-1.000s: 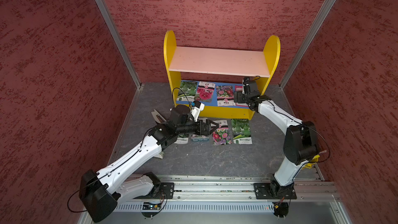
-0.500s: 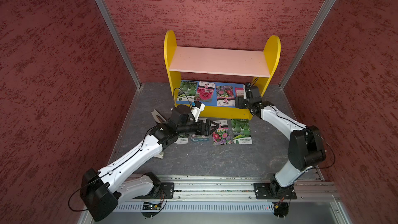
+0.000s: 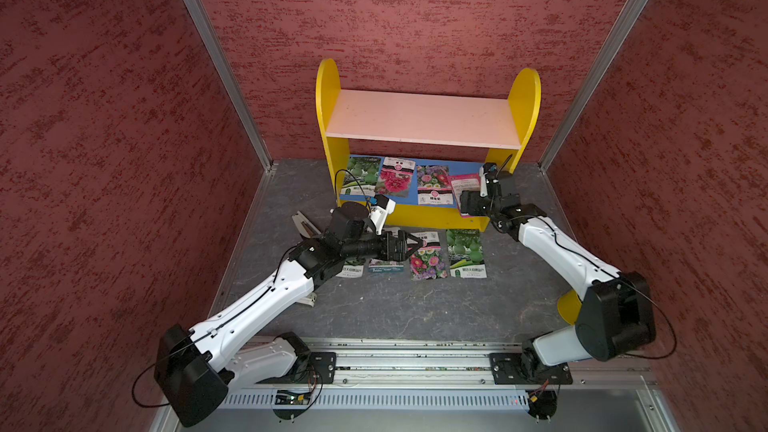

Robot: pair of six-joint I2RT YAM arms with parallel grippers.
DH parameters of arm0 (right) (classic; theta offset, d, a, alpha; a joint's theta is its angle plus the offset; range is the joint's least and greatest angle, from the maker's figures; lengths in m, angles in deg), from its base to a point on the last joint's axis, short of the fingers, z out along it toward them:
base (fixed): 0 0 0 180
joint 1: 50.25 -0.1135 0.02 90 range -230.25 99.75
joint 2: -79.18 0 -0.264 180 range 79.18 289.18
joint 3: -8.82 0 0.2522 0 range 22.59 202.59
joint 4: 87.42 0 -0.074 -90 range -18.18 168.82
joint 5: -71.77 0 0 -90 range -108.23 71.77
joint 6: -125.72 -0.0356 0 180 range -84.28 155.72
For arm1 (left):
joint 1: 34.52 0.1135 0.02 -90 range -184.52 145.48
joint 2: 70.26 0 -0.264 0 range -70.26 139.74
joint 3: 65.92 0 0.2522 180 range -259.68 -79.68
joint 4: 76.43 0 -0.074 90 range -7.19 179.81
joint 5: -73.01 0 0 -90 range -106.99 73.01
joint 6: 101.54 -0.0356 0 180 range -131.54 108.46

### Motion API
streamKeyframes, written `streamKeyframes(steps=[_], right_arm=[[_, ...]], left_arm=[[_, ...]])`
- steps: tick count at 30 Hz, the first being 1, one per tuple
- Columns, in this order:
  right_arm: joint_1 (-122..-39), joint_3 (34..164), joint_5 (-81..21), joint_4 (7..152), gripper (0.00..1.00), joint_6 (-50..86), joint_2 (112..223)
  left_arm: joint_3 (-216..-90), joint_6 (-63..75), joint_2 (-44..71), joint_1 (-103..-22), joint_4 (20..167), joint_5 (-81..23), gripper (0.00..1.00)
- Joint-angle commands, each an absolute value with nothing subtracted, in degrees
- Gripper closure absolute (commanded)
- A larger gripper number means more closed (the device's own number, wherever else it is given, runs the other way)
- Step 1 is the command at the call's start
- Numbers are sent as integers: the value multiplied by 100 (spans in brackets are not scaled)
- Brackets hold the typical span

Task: Take the seed bag off the shelf
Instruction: Pick up the seed packet from the shelf.

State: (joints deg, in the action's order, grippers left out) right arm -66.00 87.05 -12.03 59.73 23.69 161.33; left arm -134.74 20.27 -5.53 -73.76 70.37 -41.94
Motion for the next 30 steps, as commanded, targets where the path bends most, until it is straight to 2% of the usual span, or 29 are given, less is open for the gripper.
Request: streamKeyframes(steps=[1,5,10,30], right_arm=[[-6536,8505,-1420,5917,7,2158,15528],[-6522,8190,-1613,5712,7,1744,14931],[-6476,7732,-2062,5690,14,1023,14521],[-5302,6376,-4487,8482,32,-658,15332]], left_arm=[[-13516,1877,-583,-7409,7079,-4100,0],[-13547,1784,-562,-7416,7041,-4093,0],[-13618,1546,-596,-7412,6894,-4048,0],[-12916,1631,-1220,-7407,7187,-3846,0]])
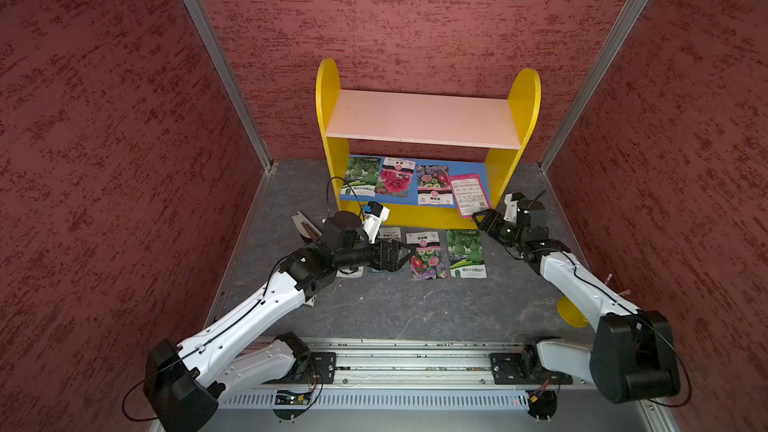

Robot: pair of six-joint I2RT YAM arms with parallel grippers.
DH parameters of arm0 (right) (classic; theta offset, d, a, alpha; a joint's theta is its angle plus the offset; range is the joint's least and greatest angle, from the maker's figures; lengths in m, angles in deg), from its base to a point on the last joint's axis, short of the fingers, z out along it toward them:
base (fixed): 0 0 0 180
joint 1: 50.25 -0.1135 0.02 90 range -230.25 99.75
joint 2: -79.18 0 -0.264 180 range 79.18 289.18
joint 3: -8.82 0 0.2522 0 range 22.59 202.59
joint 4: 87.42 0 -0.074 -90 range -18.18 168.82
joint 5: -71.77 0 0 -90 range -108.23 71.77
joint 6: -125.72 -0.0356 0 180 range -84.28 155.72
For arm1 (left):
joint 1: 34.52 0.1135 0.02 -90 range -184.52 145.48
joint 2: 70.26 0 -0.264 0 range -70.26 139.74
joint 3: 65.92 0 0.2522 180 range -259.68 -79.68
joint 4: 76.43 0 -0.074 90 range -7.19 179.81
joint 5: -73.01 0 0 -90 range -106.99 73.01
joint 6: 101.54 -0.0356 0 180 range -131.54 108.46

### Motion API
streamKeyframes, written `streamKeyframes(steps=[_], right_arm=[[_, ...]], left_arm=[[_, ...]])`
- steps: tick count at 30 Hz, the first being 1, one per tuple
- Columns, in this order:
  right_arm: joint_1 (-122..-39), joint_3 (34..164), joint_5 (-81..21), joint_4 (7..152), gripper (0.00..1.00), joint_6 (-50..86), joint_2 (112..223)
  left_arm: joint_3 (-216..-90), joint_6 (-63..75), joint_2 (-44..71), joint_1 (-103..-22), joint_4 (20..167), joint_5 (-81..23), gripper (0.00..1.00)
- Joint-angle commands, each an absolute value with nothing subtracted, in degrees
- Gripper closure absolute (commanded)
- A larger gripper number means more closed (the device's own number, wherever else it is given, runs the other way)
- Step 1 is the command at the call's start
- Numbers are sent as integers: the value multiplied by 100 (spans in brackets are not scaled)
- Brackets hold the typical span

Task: Take the seed bag off the shelf
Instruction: Pick up the seed packet from the shelf.

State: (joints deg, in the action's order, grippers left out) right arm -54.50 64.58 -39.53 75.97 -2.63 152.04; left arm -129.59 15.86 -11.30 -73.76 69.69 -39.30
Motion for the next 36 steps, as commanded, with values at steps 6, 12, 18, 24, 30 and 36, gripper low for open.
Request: streamKeyframes(steps=[6,12,18,24,30,36], right_arm=[[-5079,6314,-4797,9106,36,-982,15703],[-4999,6266,-4896,9609,41,-1274,15982],[-4964,6217,-4929,9955,52,-1472,16232],[-4929,6142,-4857,10083,71,-1585,16225],[-4917,6021,-4847,10118,88,-1639,16031],[-4919,5877,-4812,10099,99,-1683,15765]], left_arm=[[-12892,1772,-1134,-7407,7348,-3844,0],[-13028,1730,-942,-7407,7299,-3920,0],[-13066,1745,-830,-7401,7364,-3957,0],[-13126,1799,-726,-7385,7427,-4010,0],[-13083,1843,-680,-7383,7565,-4072,0],[-13063,1882,-665,-7383,7641,-4115,0]])
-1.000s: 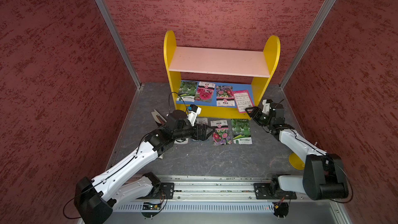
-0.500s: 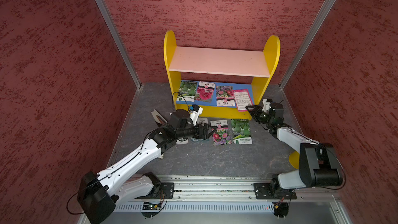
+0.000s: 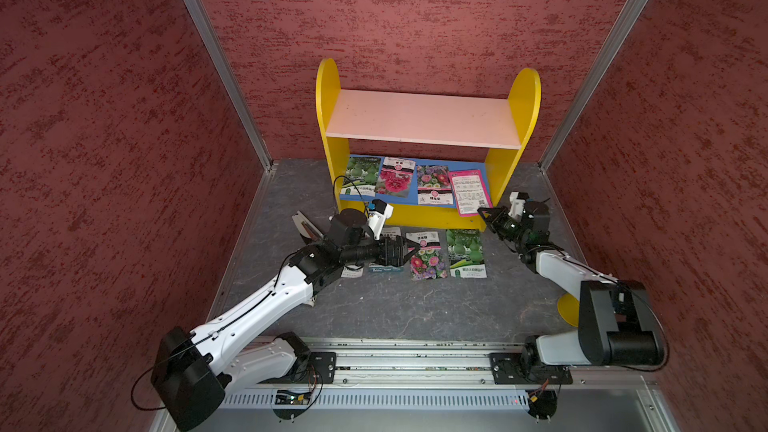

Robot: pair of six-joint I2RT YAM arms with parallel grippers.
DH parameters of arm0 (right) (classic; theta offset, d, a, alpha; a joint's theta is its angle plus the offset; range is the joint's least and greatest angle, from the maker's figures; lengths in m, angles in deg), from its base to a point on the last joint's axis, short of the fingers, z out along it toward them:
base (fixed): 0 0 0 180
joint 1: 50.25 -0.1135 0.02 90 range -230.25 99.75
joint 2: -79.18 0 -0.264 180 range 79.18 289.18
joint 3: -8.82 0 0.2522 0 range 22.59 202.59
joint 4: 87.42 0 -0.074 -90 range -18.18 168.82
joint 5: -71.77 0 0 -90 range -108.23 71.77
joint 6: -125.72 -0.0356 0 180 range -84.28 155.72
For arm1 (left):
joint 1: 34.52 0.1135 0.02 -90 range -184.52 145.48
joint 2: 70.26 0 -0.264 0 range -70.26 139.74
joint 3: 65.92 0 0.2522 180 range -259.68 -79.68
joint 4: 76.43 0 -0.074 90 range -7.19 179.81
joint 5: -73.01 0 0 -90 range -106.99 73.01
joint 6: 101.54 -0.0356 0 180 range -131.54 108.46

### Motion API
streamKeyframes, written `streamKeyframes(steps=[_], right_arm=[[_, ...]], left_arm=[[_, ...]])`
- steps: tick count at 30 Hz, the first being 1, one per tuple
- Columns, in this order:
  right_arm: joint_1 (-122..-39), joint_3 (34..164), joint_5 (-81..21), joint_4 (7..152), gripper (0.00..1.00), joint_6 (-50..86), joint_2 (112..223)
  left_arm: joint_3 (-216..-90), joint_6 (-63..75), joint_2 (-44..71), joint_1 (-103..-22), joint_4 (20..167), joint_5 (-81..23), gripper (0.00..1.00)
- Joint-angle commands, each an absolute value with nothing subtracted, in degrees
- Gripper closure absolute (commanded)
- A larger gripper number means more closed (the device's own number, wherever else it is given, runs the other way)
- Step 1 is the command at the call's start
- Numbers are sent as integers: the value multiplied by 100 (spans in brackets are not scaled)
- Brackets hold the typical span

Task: Take the seed bag off the shelf
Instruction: Pick up the seed packet from the shelf.

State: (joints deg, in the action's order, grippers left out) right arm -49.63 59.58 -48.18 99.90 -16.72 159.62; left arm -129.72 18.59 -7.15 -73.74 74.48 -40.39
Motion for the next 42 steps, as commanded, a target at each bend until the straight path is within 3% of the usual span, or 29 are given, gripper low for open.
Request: streamKeyframes(steps=[1,15,25,38,42], right_arm=[[-4921,5850,-4824,10097,100,-1680,15694],[-4919,5370,-5361,9483,100,-1714,13636],[-5024,4989,-5954,9304,100,-2267,12192],[-5317,4916,-6077,8804,100,-2264,11596],[-5403,4890,-6046,8804,100,-2236,11608]], left_arm=[[-13049,1909,-658,-7388,7695,-4125,0],[-12690,3511,201,-7426,10410,-4505,0],[-12869,4696,1875,-7472,13133,-4541,0],[-13896,5605,3519,-7589,14579,-4530,5],[-14119,5649,3671,-7626,14558,-4590,14]])
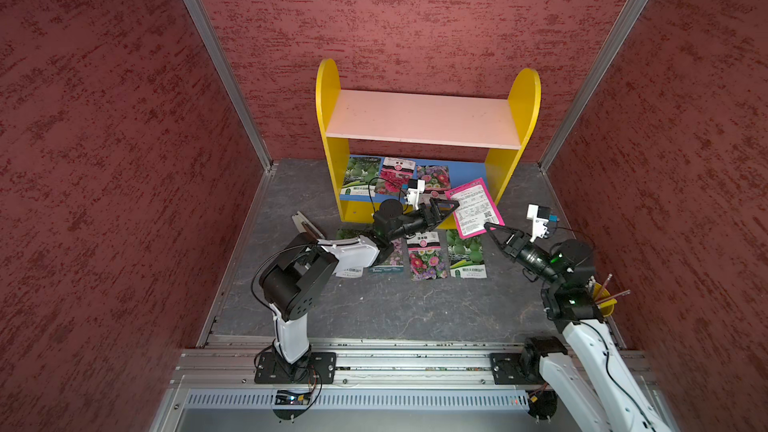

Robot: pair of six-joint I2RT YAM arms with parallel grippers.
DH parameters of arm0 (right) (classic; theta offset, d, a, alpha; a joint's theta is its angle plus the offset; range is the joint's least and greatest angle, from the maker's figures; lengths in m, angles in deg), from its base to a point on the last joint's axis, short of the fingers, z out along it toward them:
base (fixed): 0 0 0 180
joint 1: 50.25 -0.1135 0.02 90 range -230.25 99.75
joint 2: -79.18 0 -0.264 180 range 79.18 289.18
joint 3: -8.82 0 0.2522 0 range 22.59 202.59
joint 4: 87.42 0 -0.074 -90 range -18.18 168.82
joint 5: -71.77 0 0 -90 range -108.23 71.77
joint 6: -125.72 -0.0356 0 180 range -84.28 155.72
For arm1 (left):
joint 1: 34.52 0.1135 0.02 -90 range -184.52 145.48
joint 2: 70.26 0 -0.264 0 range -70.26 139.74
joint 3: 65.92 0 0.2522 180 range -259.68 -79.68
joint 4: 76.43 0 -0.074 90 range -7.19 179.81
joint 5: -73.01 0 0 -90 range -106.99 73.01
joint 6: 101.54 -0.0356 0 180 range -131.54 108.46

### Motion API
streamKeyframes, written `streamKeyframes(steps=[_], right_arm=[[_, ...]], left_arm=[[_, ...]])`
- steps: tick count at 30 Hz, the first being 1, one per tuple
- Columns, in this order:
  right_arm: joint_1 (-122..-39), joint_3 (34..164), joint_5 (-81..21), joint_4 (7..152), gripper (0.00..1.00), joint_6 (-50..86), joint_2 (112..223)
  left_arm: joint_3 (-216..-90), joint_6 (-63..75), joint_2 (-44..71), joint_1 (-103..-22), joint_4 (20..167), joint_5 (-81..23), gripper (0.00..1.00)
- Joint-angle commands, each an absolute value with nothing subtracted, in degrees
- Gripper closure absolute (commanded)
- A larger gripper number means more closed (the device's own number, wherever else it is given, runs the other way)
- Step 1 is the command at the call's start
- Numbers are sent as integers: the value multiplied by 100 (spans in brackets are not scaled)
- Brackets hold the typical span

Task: Take the seed bag off the shelf
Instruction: Pick up the seed packet from the shelf.

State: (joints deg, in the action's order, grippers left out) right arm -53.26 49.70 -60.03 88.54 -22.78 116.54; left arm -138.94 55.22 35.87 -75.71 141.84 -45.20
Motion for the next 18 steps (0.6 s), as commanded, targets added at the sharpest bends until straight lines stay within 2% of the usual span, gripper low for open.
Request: streamKeyframes(steps=[1,8,14,17,18], right_arm=[[-5424,4881,-6022,8804,100,-2230,11609],[-5548,4888,-5910,8762,100,-2124,11635],[-5622,4959,-5841,8588,100,-1975,11669],[-5633,5118,-5900,8300,81,-1755,11738],[-5633,5201,-5931,8150,74,-1641,11758]], left_arm=[[-14162,5649,3687,-7635,14537,-4612,17],[-14300,5697,3793,-7682,14490,-4687,53],[-14286,5719,3777,-7664,14519,-4795,87],[-14199,5693,3667,-7581,14507,-4974,100],[-14149,5668,3603,-7525,14498,-5059,100]])
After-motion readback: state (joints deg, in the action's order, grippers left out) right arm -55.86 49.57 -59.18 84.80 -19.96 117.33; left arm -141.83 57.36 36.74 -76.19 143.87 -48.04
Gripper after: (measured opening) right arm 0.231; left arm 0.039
